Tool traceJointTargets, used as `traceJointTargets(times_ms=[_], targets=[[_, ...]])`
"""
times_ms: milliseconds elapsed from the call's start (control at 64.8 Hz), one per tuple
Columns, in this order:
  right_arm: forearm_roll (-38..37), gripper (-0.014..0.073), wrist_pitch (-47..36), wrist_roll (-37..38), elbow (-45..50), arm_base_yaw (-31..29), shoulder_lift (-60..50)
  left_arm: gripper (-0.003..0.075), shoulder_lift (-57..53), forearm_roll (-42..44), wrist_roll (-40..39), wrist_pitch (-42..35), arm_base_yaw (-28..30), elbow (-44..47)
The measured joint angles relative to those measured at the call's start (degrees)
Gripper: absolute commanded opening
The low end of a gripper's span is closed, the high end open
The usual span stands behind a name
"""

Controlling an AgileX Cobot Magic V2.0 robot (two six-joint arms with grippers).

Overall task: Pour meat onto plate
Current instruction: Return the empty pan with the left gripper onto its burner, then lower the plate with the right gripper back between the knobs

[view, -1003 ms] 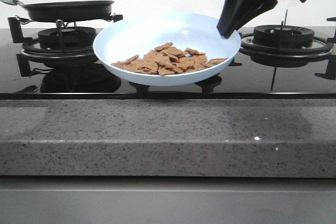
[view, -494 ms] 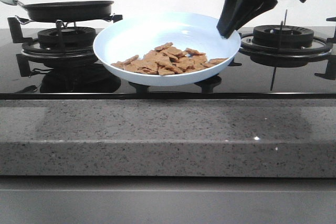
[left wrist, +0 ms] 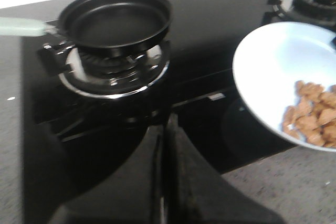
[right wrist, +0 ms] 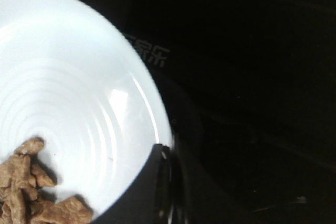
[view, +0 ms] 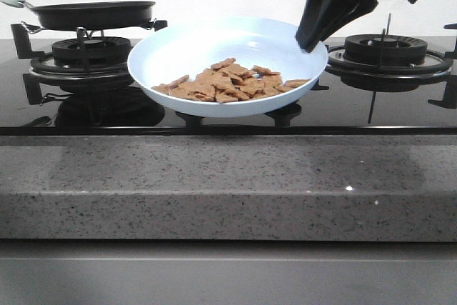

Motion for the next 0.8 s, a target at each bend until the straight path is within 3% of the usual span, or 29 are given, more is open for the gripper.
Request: traceJointTargets(times_ms=[324,617,802], targets=[[0.0,-0.0069,0.0,0.0,0.0,0.0,0.0,-0.0020,-11.5,4.5,-4.4,-7.1,-0.3,8.6],[0.0,-0.0069,0.1,0.0,-0.2,0.0,0.0,-0.0020,-12.3,4.2,-4.6,-10.0,-0.4,9.1],[0.0,-0.0069,1.5,0.2,-5.4,-1.3,2.2,-0.0020,-12.3,4.1,-4.6,-10.4,-0.4,9.1]])
